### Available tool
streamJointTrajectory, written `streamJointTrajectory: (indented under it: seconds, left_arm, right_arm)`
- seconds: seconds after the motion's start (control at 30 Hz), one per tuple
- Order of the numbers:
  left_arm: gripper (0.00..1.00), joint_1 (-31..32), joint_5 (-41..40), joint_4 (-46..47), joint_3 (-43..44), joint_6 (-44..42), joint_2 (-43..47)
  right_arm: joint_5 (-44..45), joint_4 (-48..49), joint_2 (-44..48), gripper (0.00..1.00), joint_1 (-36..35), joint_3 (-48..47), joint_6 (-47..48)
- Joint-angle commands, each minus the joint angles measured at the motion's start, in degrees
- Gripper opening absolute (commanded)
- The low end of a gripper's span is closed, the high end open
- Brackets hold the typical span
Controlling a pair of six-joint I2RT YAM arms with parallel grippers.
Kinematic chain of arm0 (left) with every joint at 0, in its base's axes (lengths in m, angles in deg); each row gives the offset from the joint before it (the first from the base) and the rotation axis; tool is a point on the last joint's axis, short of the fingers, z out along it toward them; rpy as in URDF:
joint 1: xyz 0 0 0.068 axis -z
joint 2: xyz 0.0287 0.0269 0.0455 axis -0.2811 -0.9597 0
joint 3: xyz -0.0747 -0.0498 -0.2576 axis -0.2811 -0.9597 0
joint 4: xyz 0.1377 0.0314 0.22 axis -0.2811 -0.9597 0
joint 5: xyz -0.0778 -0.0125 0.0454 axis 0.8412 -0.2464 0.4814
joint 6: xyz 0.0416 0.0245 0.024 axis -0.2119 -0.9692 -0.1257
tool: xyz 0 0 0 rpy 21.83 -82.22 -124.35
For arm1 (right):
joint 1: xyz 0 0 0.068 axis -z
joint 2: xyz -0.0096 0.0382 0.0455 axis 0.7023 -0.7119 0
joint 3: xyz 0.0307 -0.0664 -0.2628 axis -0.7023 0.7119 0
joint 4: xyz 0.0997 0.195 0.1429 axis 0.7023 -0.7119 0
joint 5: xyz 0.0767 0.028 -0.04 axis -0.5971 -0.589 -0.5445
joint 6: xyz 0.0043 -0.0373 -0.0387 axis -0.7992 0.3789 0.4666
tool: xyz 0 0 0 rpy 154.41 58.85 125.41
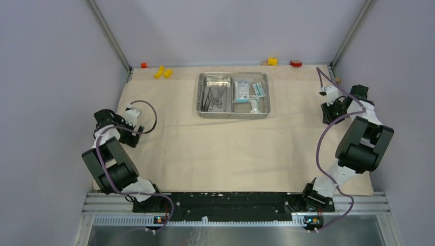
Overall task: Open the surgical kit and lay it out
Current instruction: Smooth out the surgical kit at the center of the board.
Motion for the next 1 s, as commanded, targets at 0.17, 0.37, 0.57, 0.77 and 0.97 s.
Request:
streamJointTrajectory:
  seconds: [0.17,0.37,0.57,0.77,0.97]
  left_arm:
    - [0.99,-0.27,4.67,-11.57,-4.57,-3.88,14.69]
    - [0.99,-0.56,0.68,-13.97,-13.53,-11.13,19.63]
    - [0.99,-1.08,-2.26,-15.39,-19.41,-17.08,20.14]
    - [0.99,-1.95,-5.07,-19.00,-22.00,-22.21,21.19]
    - [0.99,-2.14,-8.48,-23.53,-23.87,-27.50,25.32]
  right_arm:
    - [-6.09,-8.53,17.60,0.28,0.11,17.10,15.43]
    - [-1.95,-11.94,23.92,0.26,0.13,26.77,24.08]
    - [3.30,-15.31,24.39,0.23,0.29,29.96,28.79]
    - [8.97,-17.26,24.39,0.21,0.50,31.93,32.26]
    - [12.03,-18.10,24.19,0.21,0.72,31.85,33.63]
